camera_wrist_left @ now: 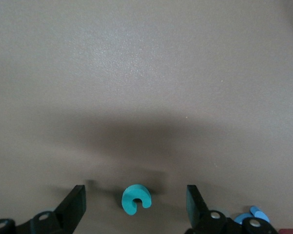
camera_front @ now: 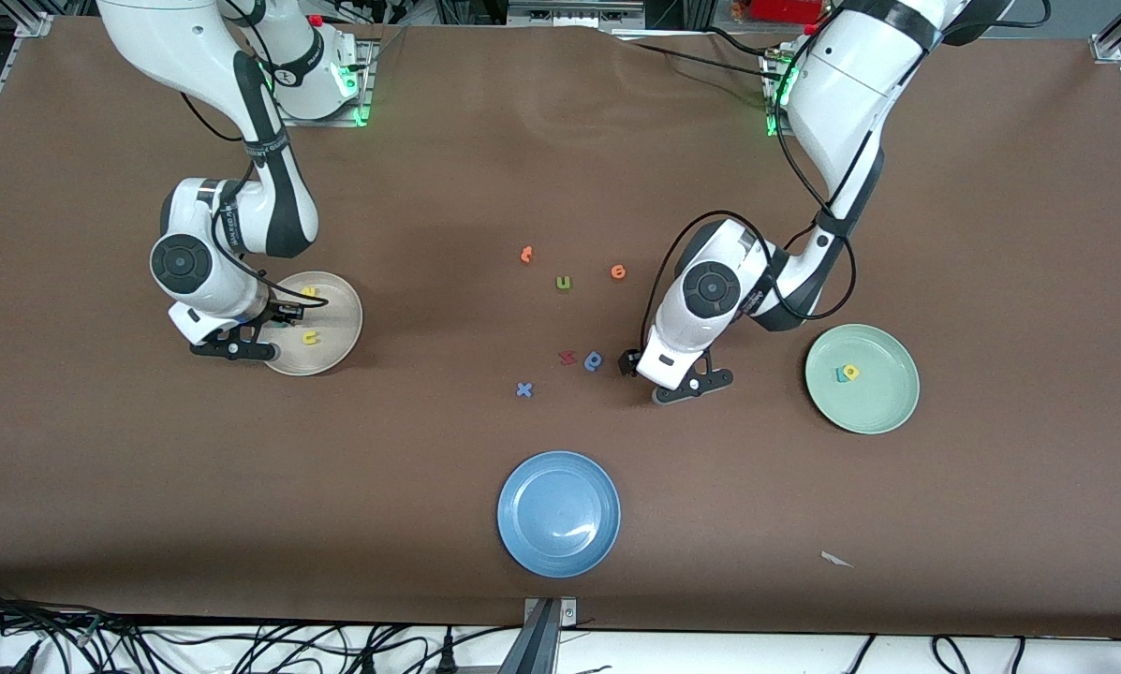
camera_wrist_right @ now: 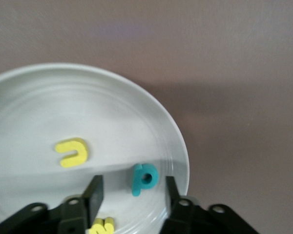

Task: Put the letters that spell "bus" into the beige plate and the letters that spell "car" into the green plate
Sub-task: 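Carry the blue p to the beige plate while the left gripper grasps blue c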

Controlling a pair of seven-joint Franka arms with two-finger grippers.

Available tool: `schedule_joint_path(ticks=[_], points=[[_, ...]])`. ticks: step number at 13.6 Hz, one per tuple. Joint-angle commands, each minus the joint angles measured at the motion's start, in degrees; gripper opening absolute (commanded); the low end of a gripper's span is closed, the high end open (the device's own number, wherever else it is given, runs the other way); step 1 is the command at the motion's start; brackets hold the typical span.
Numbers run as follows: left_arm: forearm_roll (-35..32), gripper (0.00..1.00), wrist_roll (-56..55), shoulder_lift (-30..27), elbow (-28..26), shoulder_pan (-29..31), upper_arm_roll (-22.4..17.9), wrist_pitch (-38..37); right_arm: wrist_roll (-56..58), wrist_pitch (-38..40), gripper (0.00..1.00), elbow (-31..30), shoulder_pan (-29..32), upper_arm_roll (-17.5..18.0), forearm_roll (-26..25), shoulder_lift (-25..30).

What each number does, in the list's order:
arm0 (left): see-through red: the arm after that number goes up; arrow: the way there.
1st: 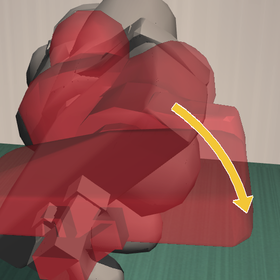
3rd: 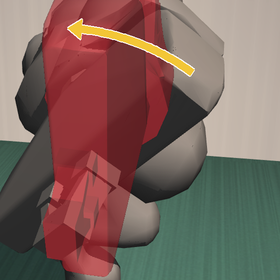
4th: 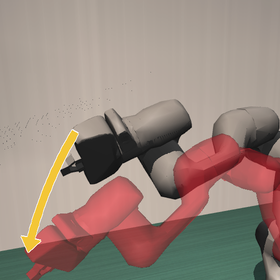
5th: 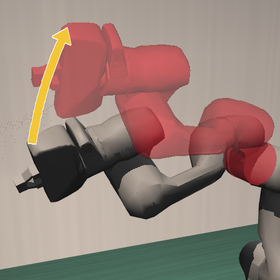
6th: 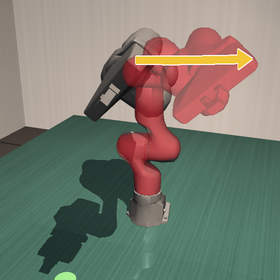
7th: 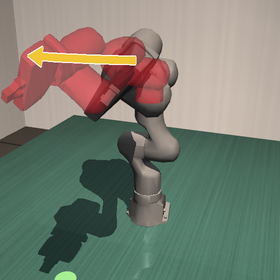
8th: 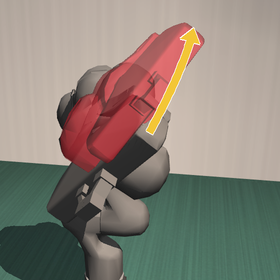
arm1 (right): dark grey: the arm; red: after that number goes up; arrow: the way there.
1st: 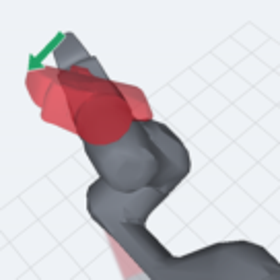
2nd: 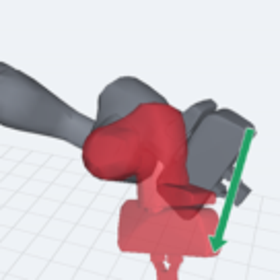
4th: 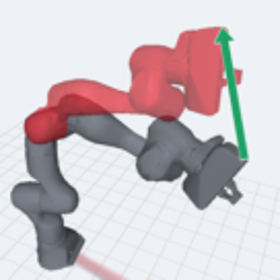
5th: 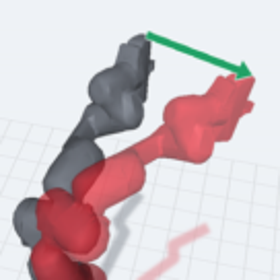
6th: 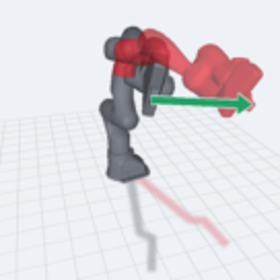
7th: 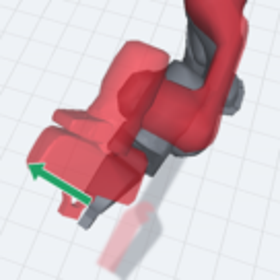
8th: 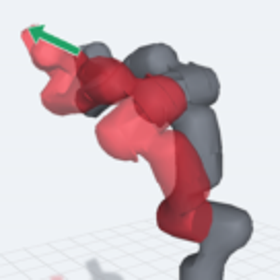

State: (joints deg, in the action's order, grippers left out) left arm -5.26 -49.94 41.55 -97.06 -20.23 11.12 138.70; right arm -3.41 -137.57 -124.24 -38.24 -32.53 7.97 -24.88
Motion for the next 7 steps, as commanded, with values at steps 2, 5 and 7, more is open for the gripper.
schedule_joint_path(ticks=[2, 5, 7], points=[[-1.7, 0.85, -1.5, 0.7, 1.4, -1.1, -0.4, -2.2, 1.7, 12.3, 1.0, 4.2, -0.1, 0.4, 0.4, 6.7], [-1.7, 0.78, -1.6, 1.1, 1.4, -1.5, -0.4, -2.3, 1.6, 26.0, 1.0, 16.5, -0.3, 0.3, 0.5, 6.1], [-1.6, 0.74, -1.6, 1.2, 1.5, -1.6, -0.5, -2.3, 0.9, 31.0, 1.0, 22.2, -0.3, 0.2, 0.4, 7.1]])
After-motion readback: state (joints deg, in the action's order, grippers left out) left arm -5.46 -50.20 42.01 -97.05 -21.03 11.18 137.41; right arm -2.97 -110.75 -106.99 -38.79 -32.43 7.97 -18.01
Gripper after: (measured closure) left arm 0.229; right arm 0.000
